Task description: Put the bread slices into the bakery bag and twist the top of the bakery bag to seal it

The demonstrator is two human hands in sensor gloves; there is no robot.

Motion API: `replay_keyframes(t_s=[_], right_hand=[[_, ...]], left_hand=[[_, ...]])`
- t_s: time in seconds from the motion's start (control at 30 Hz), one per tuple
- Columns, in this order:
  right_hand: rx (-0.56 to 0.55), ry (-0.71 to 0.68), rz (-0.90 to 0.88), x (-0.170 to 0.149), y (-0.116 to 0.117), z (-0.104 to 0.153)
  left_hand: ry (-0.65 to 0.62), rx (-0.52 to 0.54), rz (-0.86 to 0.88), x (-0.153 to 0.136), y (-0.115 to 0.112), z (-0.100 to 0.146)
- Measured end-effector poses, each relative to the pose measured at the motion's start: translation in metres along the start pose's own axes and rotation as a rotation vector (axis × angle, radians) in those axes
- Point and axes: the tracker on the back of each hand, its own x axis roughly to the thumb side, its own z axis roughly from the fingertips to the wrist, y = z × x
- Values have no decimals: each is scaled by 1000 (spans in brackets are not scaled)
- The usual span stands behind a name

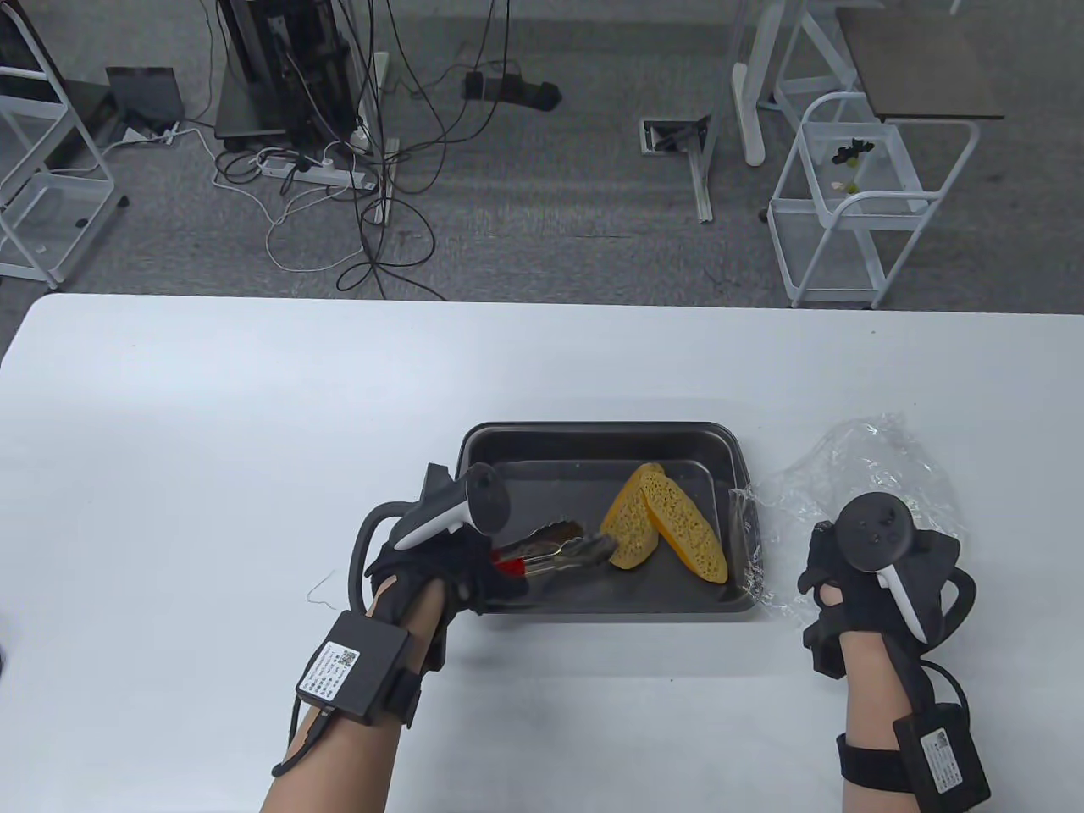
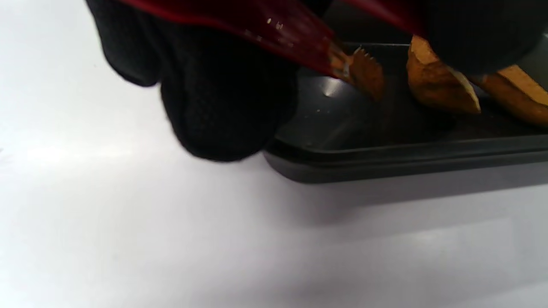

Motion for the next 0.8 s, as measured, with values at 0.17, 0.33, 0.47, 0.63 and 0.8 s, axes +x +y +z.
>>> replay_keyframes(t_s=[0.17, 0.33, 0.47, 0.63, 0.8], right_hand=[[5, 3, -12, -2, 0, -1], [10, 1, -22, -2, 0, -1], [14, -4, -30, -2, 0, -1], [19, -6, -53, -3, 0, -2], [18, -6, -69, -5, -1, -3]], left_hand=[[21, -14, 35, 14, -2, -11], [56, -28, 49, 30, -2, -19], [69, -57, 60, 44, -2, -24], [115, -13, 27, 56, -2, -25], [129, 39, 21, 57, -5, -22]])
